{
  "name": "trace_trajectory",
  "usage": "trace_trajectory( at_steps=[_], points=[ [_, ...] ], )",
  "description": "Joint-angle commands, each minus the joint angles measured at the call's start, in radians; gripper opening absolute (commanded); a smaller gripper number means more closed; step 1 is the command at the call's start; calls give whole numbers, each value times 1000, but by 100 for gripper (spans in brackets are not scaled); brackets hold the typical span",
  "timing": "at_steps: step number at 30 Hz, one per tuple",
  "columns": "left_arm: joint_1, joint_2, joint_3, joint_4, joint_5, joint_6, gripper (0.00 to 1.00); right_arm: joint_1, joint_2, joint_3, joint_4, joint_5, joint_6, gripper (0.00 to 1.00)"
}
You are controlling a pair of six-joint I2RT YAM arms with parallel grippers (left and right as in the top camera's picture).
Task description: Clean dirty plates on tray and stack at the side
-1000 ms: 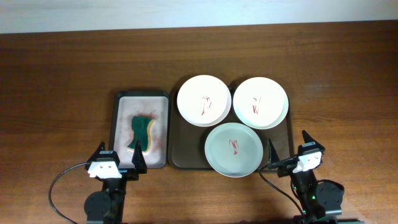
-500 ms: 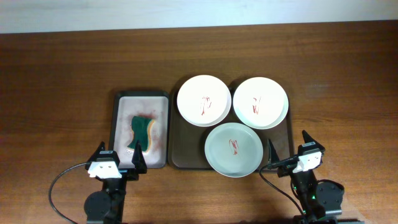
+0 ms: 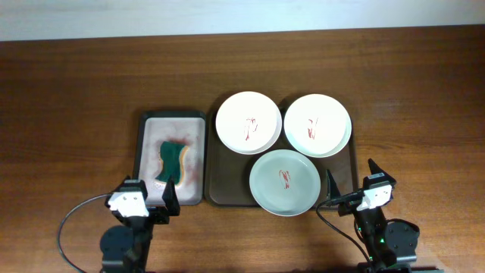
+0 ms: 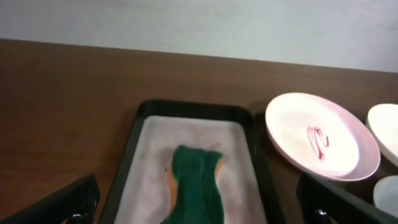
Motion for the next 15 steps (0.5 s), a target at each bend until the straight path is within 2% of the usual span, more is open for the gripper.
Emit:
trace_trajectory(
  at_steps=[1,7,10,15],
  points=[
    [6,126,115,-24,12,11,100,6,-7,-5,-6,8,-2,99],
    [6,451,333,-120,12,12,99,6,-4,-2,-3,4,144,99],
    [6,656,480,-219,12,12,99,6,11,92,-165,1,253,99],
    [6,846,576,-297,12,12,99,6,133,287,-365,-75,253,99]
  ],
)
